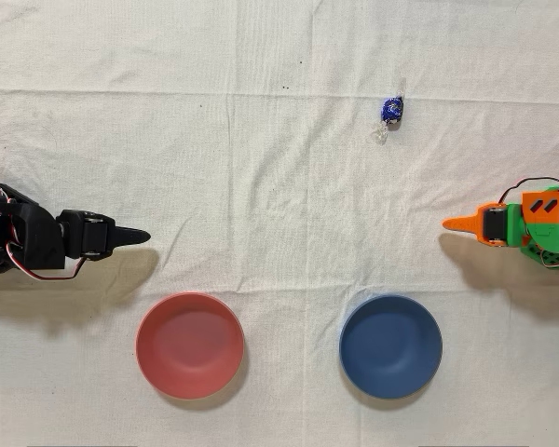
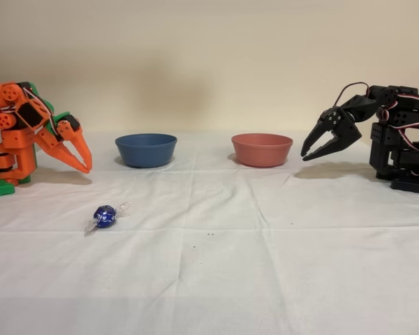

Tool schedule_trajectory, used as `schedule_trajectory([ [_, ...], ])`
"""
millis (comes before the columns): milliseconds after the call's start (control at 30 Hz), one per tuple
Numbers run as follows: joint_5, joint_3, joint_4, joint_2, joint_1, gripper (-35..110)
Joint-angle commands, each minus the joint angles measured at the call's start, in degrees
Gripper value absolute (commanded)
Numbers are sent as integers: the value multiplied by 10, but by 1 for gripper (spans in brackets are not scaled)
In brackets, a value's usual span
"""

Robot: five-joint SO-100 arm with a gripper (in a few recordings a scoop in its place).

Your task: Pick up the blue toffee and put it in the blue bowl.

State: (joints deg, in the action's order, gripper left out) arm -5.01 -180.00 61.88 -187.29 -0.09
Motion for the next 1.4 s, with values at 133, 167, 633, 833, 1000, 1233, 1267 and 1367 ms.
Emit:
schedule_trajectory([
  [133,-23,9,1,2,-32,0],
  [167,-24,9,1,2,-34,0],
  [633,-30,164,-27,207,31,0],
  [833,-39,296,-74,305,98,0],
  [1000,-46,367,-86,360,154,0],
  [1233,-63,443,-77,429,245,0],
  [1267,-55,456,-76,446,254,0],
  [1367,-33,496,-61,496,275,0],
])
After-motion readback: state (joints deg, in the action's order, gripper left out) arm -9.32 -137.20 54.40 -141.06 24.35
